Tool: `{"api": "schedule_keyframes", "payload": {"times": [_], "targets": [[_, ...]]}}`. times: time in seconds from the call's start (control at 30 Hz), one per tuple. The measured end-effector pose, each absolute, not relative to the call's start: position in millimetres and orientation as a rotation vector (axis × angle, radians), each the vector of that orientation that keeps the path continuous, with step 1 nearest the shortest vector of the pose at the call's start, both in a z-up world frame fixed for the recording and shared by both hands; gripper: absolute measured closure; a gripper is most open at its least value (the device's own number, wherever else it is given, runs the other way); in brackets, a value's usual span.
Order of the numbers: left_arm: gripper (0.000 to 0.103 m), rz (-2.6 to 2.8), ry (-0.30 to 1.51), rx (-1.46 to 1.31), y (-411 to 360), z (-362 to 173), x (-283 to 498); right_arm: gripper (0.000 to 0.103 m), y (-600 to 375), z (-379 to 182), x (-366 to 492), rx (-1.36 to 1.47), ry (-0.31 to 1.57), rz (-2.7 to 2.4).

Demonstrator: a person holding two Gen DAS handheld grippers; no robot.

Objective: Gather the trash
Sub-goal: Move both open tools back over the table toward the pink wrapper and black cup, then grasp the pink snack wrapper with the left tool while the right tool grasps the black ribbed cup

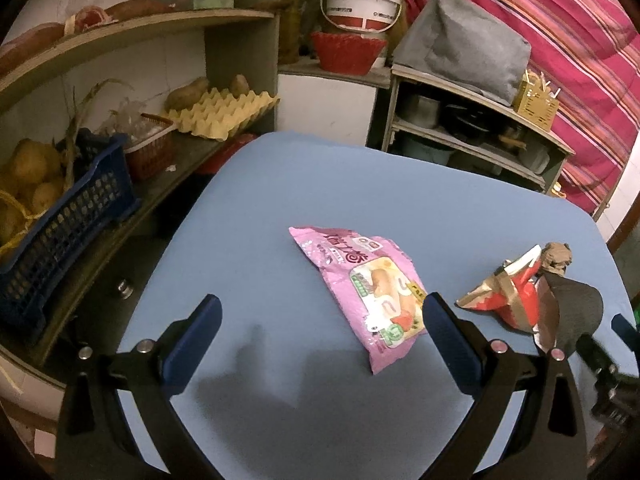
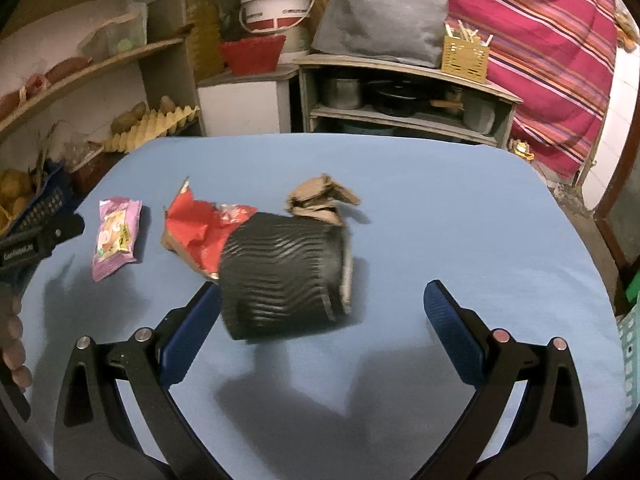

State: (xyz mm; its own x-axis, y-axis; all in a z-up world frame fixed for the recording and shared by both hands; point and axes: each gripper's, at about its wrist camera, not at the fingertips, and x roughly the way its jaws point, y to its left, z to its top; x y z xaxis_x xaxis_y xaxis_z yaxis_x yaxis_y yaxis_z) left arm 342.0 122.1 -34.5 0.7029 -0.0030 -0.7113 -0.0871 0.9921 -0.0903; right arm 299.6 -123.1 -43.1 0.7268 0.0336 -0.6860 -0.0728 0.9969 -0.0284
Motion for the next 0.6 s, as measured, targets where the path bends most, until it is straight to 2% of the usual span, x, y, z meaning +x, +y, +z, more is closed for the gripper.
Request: {"api": "schedule_keyframes", "payload": {"times": [0.27, 0.33, 0.4, 0.6], "targets": [[0.005, 0.052, 0.83, -0.135, 120.5, -46.0, 354.8, 0.005, -113.3, -61.6, 324.3, -0.068, 0.831, 0.044], [0.005, 0.046, 0.837, -0.146, 116.0, -47.7, 358.8, 0.01, -114.0, -61.0, 327.2, -0.073, 0.832, 0.048], [0.005, 0.034, 0.845, -0.148, 110.5, -49.3, 362.5, 0.027, -115.2, -62.4, 328.6, -0.076, 0.843, 0.06], [0.005, 0.009, 0.896, -0.119, 88.1, -62.9, 375.2, 0.027, -124.5, -57.4, 324.6, -0.071, 0.825, 0.091]]}}
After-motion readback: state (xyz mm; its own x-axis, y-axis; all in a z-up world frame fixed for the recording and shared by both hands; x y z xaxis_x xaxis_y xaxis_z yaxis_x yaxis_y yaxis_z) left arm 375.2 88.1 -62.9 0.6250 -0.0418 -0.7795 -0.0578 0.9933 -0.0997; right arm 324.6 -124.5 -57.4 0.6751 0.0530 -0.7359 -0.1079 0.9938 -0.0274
